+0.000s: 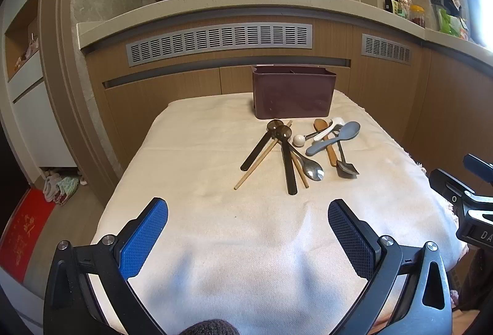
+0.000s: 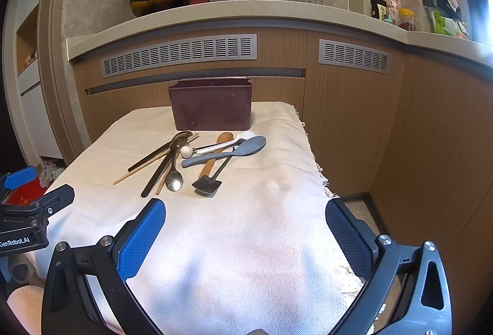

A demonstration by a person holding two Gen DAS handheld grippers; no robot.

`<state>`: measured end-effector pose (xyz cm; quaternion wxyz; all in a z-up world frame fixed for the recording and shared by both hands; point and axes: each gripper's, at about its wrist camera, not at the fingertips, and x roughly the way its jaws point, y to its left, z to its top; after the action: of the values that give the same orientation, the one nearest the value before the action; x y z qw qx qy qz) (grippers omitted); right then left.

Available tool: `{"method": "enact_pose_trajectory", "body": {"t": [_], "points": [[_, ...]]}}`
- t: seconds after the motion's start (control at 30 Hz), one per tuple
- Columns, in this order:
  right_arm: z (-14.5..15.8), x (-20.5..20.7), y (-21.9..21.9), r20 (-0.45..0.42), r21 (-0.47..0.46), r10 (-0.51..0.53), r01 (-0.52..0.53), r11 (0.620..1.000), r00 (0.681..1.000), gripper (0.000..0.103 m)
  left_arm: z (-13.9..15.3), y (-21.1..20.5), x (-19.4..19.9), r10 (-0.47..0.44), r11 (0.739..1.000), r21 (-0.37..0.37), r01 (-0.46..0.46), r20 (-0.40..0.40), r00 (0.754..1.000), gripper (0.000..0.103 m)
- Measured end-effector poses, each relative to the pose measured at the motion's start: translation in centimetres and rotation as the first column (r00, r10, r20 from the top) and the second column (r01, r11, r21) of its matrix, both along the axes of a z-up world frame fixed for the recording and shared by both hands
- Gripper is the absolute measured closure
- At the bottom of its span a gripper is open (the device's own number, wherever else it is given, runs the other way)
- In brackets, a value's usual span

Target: Organize utensils

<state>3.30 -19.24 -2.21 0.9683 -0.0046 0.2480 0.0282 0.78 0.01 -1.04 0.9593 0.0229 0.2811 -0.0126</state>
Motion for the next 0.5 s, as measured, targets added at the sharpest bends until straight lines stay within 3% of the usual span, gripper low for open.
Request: {"method": "enact_pose_trajectory", "body": {"t": [0.27,0.5], "points": [[0.9,1.6,0.6,0.007,-0.05,0.013,-0.013,0.999,1.0,0.0,0.0,0.8,2.7,0.002,1.0,-0.006,-0.002,-0.057,0.998,0.0],[1.3,7.1,1.8,-0.053,-0.088,0.007,-0.011,0.996,0.999,0.0,1.1,1.4,6.7,0.009,1.0,0.006,-0.009,-0.04,0.999,0.0]]}}
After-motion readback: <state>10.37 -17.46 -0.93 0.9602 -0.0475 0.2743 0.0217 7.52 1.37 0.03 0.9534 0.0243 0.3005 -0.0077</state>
